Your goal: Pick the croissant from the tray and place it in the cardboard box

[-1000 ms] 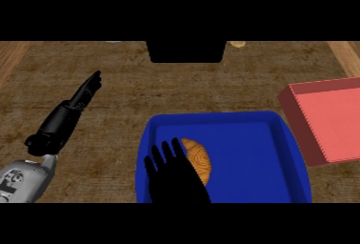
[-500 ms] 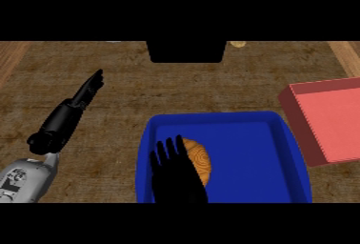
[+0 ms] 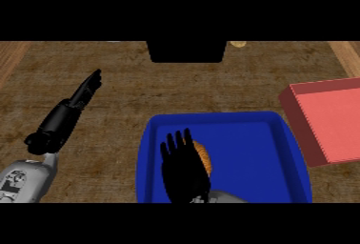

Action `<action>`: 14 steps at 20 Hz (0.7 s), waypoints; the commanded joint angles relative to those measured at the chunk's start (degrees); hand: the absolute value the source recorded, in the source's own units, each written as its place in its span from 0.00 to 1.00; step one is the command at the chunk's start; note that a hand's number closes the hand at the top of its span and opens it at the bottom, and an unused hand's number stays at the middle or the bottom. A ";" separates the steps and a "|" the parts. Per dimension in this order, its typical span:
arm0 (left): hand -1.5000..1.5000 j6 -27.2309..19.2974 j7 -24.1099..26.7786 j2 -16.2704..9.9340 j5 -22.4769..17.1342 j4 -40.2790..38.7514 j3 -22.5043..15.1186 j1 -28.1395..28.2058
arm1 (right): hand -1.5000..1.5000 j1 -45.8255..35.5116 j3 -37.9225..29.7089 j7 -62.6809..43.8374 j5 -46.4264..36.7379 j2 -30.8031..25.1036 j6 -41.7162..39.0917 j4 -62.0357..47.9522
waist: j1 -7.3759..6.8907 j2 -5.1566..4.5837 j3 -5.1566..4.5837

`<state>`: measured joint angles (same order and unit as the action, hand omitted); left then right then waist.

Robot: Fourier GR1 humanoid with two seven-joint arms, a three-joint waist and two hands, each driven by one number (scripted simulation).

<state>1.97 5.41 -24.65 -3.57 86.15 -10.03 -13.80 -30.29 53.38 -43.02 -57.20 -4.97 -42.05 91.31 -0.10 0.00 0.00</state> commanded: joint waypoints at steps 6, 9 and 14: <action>0.50 2.22 -3.40 3.41 3.02 0.82 2.37 -1.31 | 0.00 4.04 -1.58 6.62 -6.76 1.21 4.48 -6.04 | 0.08 0.00 0.01; 0.50 2.72 0.02 3.83 4.53 -2.53 3.29 -0.83 | 0.00 2.00 -4.29 8.52 -9.05 -0.87 4.77 -7.08 | 0.14 -0.03 0.00; 0.50 4.77 -2.12 4.02 4.96 3.28 4.99 1.93 | 0.00 4.15 -5.33 10.77 -13.06 0.93 7.39 -11.51 | -0.09 0.01 0.00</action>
<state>5.92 3.17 -21.40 0.06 88.48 -5.99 -12.77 -26.36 49.57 -34.75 -67.37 -4.52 -36.99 83.55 -0.12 0.02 0.01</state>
